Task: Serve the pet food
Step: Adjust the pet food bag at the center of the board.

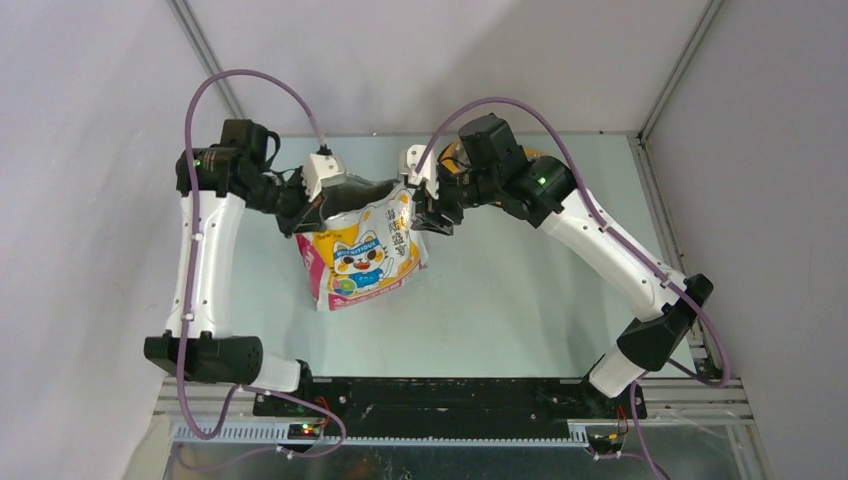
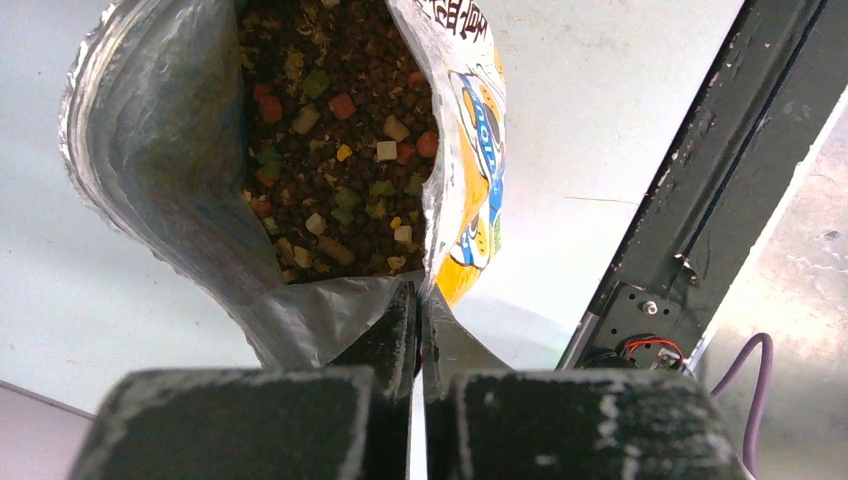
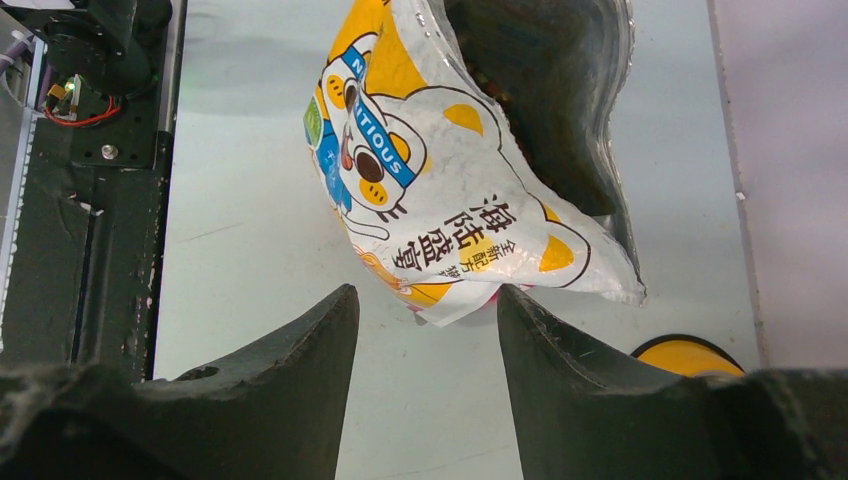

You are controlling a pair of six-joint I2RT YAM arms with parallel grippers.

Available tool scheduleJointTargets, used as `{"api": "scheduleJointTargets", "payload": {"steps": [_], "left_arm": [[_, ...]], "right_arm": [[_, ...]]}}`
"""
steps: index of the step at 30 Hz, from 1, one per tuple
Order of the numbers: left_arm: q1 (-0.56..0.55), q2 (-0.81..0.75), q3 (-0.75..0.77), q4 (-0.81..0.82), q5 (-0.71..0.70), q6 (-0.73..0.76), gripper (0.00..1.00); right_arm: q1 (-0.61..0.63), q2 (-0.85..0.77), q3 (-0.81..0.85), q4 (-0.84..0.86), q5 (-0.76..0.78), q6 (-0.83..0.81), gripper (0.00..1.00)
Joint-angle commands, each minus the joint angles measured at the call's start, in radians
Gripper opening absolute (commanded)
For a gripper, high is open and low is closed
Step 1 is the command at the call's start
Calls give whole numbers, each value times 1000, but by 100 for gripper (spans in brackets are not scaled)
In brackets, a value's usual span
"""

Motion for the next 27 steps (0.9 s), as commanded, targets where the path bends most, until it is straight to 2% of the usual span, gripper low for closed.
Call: {"api": "scheduleJointTargets", "payload": {"steps": [1, 4, 6, 11, 15, 17, 18, 19, 20, 23, 25, 27], "left_arm": [[1, -121, 2, -14, 101, -36, 1], [-5, -144, -24, -14, 106, -34, 12], [-7, -154, -39, -14, 112, -36, 17], [-11, -163, -46, -13, 144, -38, 19], [-11, -134, 3, 7, 167, -99, 30], [-11, -146, -11, 127, 136, -296, 35], [-11, -174, -54, 267, 76, -357, 37], [-11, -192, -77, 329, 18, -449, 43], [-11, -231, -125, 430, -3, -478, 46], [-18, -300, -193, 559, -22, -521, 71], [-34, -309, -210, 567, -10, -523, 79], [-67, -297, -204, 542, -19, -510, 82]], "right_arm": [[-2, -21, 16, 22, 0, -2, 57], [5, -4, 35, 18, 2, -2, 57], [11, 7, 51, 14, 2, -3, 57], [18, 38, 94, 16, 12, 0, 57], [12, 61, 108, 104, 125, 41, 57], [5, 86, 129, 155, 223, 70, 57], [4, 96, 149, 196, 265, 93, 58], [2, 120, 160, 217, 351, 102, 59], [0, 147, 181, 246, 385, 105, 59], [-9, 197, 237, 296, 497, 91, 62], [-25, 234, 276, 293, 485, 98, 62], [-36, 267, 308, 274, 444, 114, 63]]}}
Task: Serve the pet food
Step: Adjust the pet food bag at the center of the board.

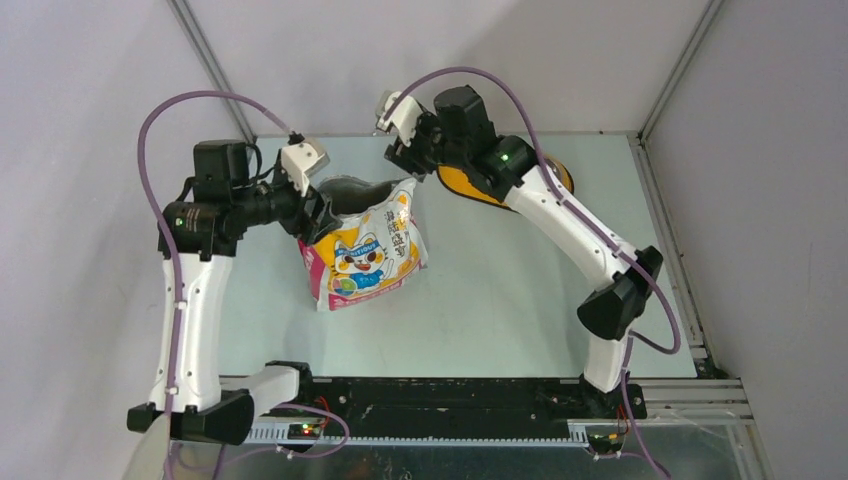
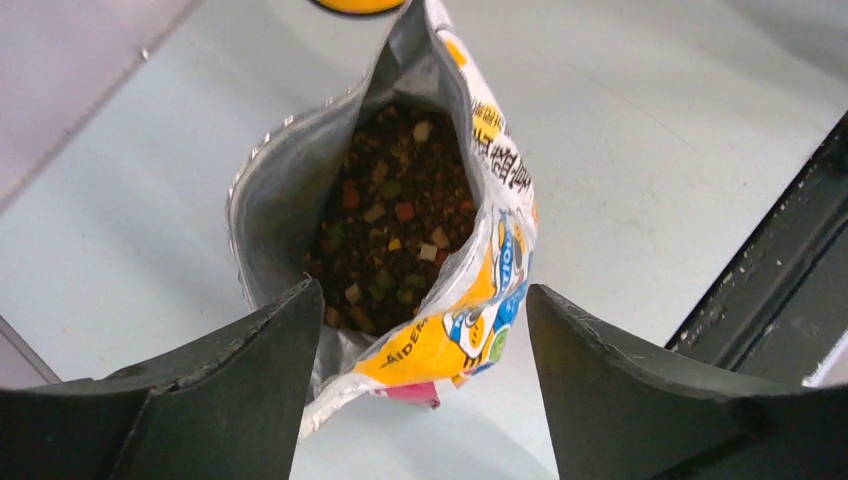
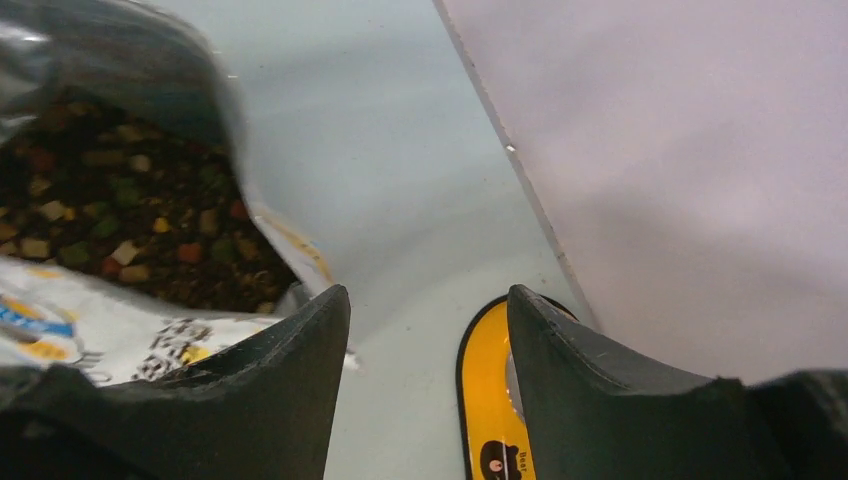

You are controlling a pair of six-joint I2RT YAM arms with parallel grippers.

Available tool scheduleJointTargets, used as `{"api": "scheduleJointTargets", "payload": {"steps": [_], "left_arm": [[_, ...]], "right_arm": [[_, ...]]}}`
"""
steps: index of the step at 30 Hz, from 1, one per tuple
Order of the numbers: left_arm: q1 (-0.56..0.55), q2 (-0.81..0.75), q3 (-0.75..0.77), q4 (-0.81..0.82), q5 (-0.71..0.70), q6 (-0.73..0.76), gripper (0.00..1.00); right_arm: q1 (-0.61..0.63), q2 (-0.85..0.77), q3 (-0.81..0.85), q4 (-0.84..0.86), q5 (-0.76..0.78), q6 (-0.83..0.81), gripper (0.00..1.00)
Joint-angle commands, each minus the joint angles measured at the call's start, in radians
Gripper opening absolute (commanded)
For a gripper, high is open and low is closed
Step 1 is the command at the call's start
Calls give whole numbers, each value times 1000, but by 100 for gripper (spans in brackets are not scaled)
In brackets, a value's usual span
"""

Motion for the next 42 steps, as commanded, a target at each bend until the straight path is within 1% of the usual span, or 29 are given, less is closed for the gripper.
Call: {"api": "scheduleJointTargets", "payload": {"steps": [1, 5, 8, 13, 15, 16, 19, 23, 25, 26, 27, 28, 29, 30, 34, 37, 38, 40, 42], "left_arm": [[-76, -21, 10, 111, -30, -69, 82], [-154, 1, -15, 95, -106, -53, 84], [-173, 14, -37, 107, -125, -54, 83], [-179, 39, -45, 105, -134, -53, 78], [-182, 48, -47, 104, -134, -51, 75], [-186, 51, -48, 103, -135, -50, 72], [-195, 67, -49, 87, -128, -46, 67], [-219, 76, -62, 63, -119, -34, 58], [-233, 75, -68, 53, -119, -29, 51], [-244, 75, -69, 49, -121, -25, 45], [-249, 74, -69, 39, -121, -22, 42], [-258, 73, -69, 35, -121, -19, 36], [-264, 72, -67, 24, -122, -18, 33], [-274, 69, -66, 14, -126, -15, 27], [-312, 53, -63, -14, -140, -6, 14], [-339, 37, -69, -31, -150, -3, 8], [-354, 29, -71, -38, -154, 0, 4], [-380, 17, -77, -52, -165, 6, 1], [-408, 6, -86, -65, -177, 12, 0]], "right_arm": [[-26, 66, 98, 46, 36, 45, 63], [-23, 102, 133, -15, -98, 57, 62], [-19, 117, 144, -56, -150, 50, 62], [-21, 116, 150, -109, -274, 43, 62], [-20, 117, 153, -125, -298, 32, 62], [-15, 119, 153, -127, -293, 28, 62], [-4, 128, 154, -119, -264, 15, 62], [0, 157, 171, -110, -242, 11, 63], [-2, 169, 180, -109, -236, 7, 63], [-1, 173, 182, -109, -230, 4, 63], [-2, 180, 185, -110, -228, -1, 63], [-1, 183, 187, -112, -225, -4, 63], [-3, 188, 187, -113, -225, -8, 63], [-4, 190, 187, -119, -224, -12, 63], [-6, 192, 185, -150, -233, -37, 63], [-7, 179, 181, -173, -237, -48, 63], [-7, 176, 179, -183, -240, -53, 62], [-9, 164, 174, -197, -242, -61, 62], [-9, 148, 168, -207, -241, -69, 61]]}}
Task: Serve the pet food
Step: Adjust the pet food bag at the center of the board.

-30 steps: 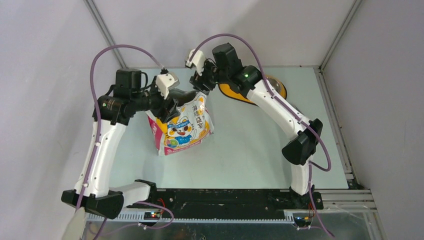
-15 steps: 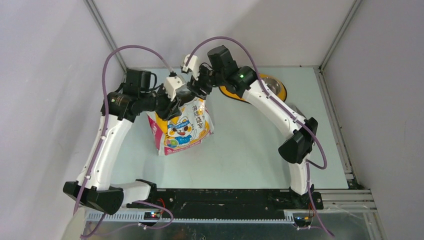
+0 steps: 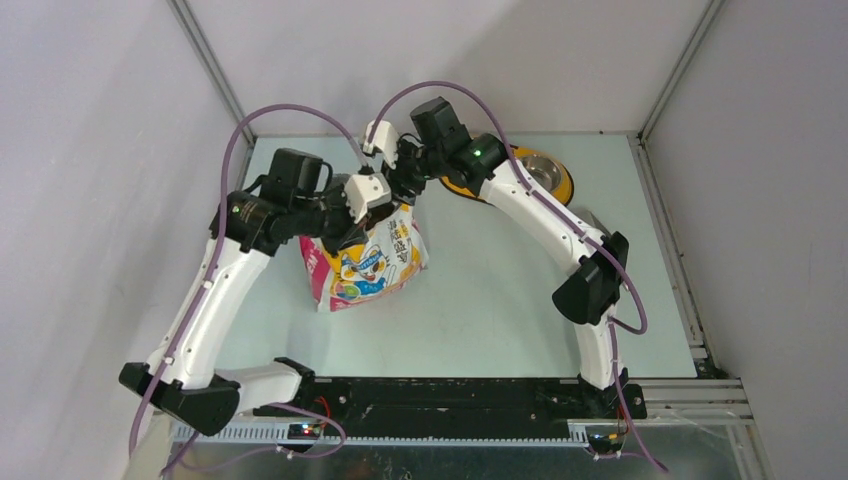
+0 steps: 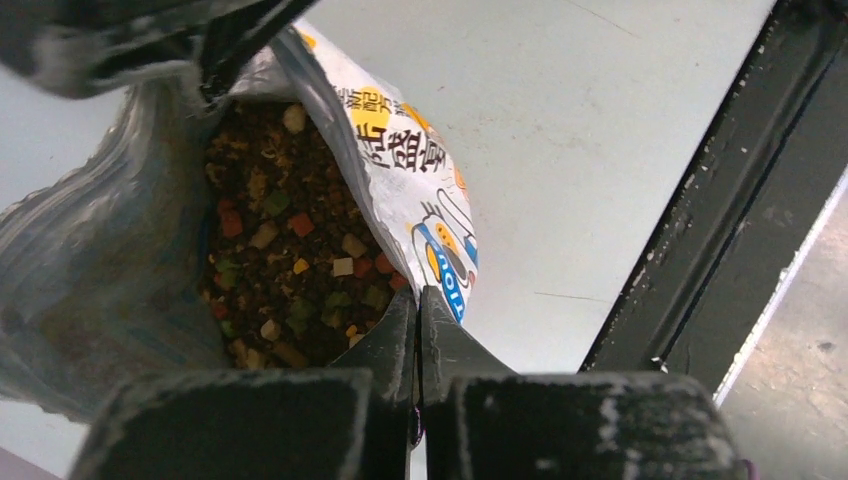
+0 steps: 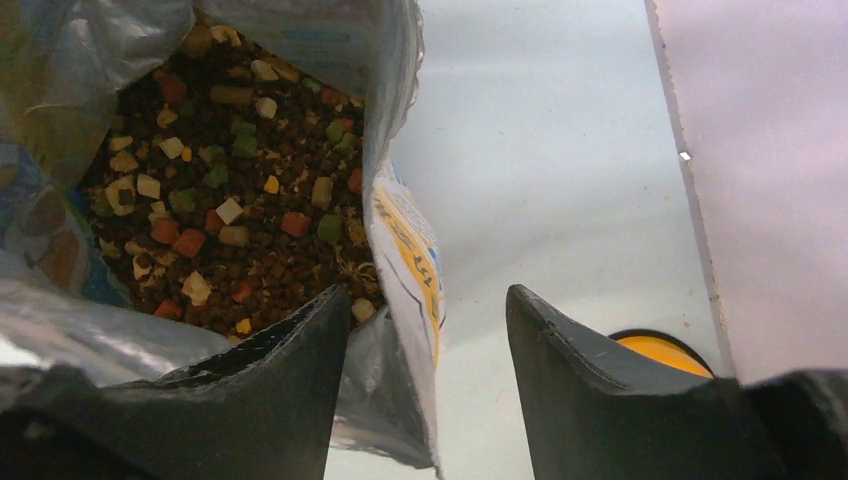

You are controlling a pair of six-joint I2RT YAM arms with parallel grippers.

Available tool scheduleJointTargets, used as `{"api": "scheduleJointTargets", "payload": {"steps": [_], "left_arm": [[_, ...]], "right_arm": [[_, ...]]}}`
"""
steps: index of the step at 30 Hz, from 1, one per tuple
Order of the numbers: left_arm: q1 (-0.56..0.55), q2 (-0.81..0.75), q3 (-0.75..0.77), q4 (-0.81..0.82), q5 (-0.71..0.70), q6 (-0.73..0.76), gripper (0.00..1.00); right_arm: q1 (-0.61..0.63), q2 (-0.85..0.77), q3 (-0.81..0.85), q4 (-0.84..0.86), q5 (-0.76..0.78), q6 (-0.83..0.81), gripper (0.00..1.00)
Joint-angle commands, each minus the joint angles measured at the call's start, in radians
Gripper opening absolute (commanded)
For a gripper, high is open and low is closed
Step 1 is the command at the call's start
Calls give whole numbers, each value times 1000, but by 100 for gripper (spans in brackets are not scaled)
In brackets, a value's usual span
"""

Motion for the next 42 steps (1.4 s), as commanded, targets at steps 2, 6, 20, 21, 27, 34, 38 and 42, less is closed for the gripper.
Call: {"api": "scheduleJointTargets", "payload": {"steps": [2, 6, 20, 21, 27, 34, 38, 42], "left_arm": [[-83, -59, -23, -70, -13, 19, 0], [-136, -74, -42, -89, -42, 26, 0], [-204, -105, -41, -173, -60, 59, 0], [-205, -107, -38, -184, -56, 62, 0], [-205, -138, 6, -124, -139, 18, 16], [-175, -162, 84, 87, -479, -127, 78], [-126, -174, 113, 178, -598, -158, 97], [-70, -153, 144, 231, -729, -172, 100]], "right_arm": [[-3, -53, 26, -38, 2, -37, 61], [-2, -61, 19, -42, 26, -46, 60], [-33, -83, 26, 73, 188, 7, 61], [-30, -82, 26, 77, 193, 6, 61], [-26, -89, 31, 50, 168, 12, 61], [-26, -135, 7, -28, 114, 83, 61], [-55, -150, -4, -34, 78, 142, 61], [-88, -186, -38, -1, 18, 182, 61]]}}
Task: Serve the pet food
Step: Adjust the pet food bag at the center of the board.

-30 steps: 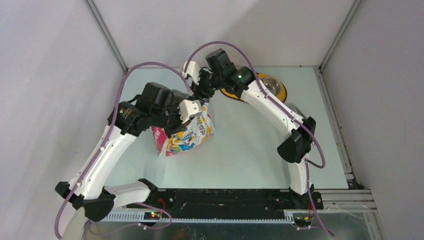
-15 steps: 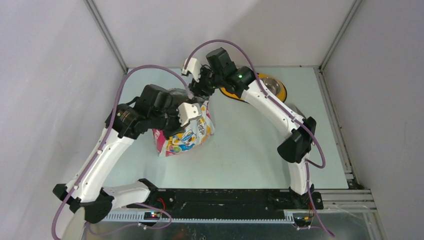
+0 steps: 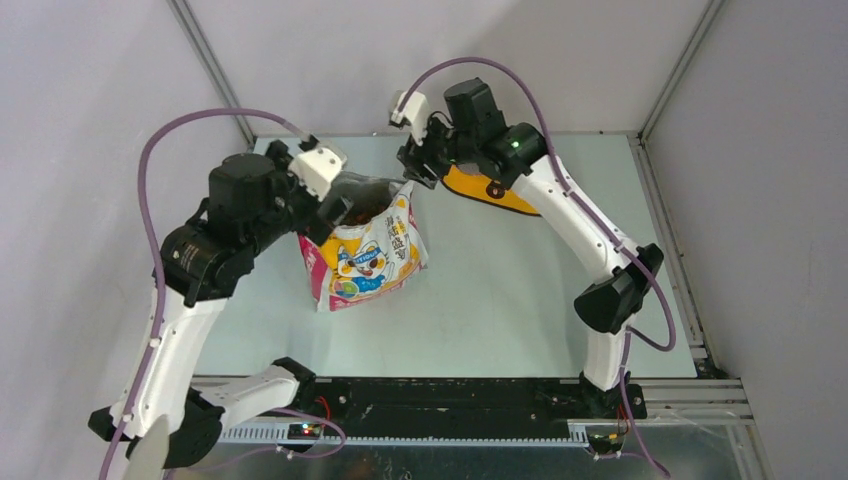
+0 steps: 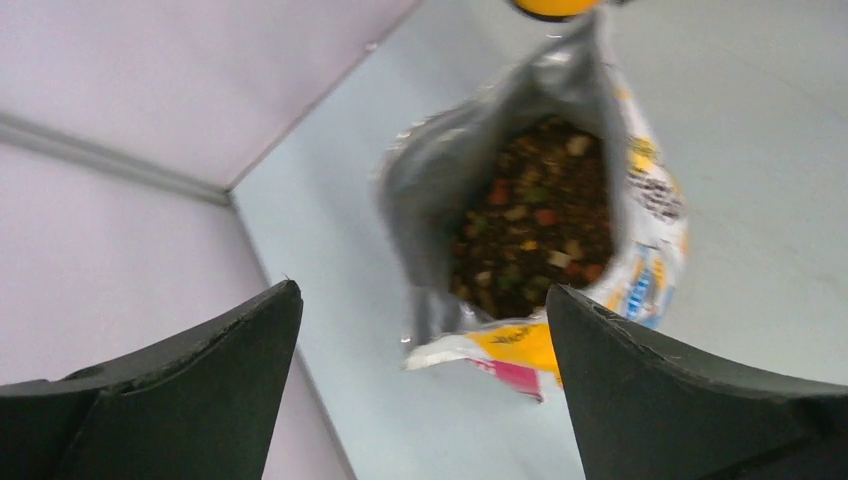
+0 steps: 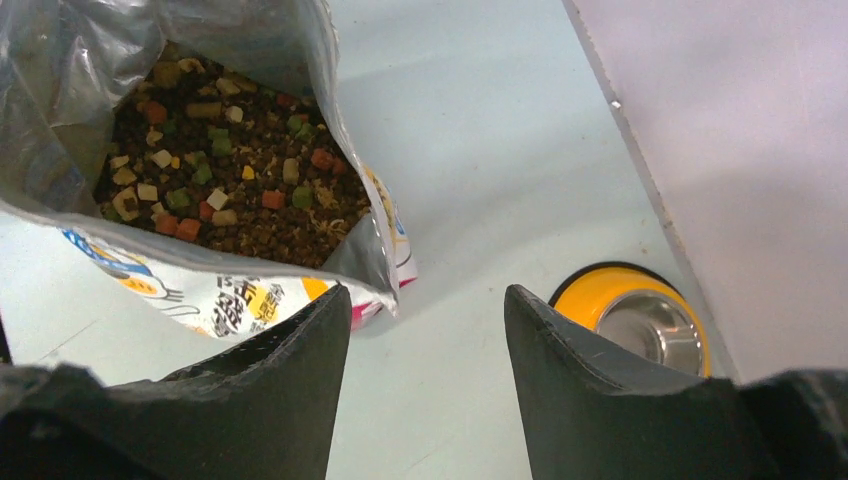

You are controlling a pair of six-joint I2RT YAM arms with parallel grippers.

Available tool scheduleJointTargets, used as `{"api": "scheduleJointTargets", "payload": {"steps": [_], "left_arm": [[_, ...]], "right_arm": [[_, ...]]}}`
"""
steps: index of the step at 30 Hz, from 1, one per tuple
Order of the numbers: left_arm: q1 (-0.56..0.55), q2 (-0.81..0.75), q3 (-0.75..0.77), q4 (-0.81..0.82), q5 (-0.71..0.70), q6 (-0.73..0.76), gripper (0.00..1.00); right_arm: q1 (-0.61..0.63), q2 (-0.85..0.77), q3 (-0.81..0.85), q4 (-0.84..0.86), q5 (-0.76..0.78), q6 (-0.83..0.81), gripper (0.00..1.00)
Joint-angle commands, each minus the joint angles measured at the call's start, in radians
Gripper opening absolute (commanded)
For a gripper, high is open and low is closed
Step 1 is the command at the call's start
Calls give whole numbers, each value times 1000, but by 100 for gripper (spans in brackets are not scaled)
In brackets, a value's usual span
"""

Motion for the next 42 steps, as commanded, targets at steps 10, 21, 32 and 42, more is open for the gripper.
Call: {"api": "scheduleJointTargets", "payload": {"steps": [10, 21, 32, 42], "left_arm": [[152, 139, -26, 89, -255, -29, 100], [209, 217, -34, 10, -134, -30, 98], [211, 278, -87, 13, -98, -29, 80], [212, 289, -76, 27, -123, -33, 2]], "right_arm": [[-50, -55, -27, 30, -72, 245, 60], [-25, -24, -78, 29, -95, 276, 57], [-15, 37, -28, 5, -69, 275, 56], [-29, 23, -106, 54, -156, 255, 53]]}}
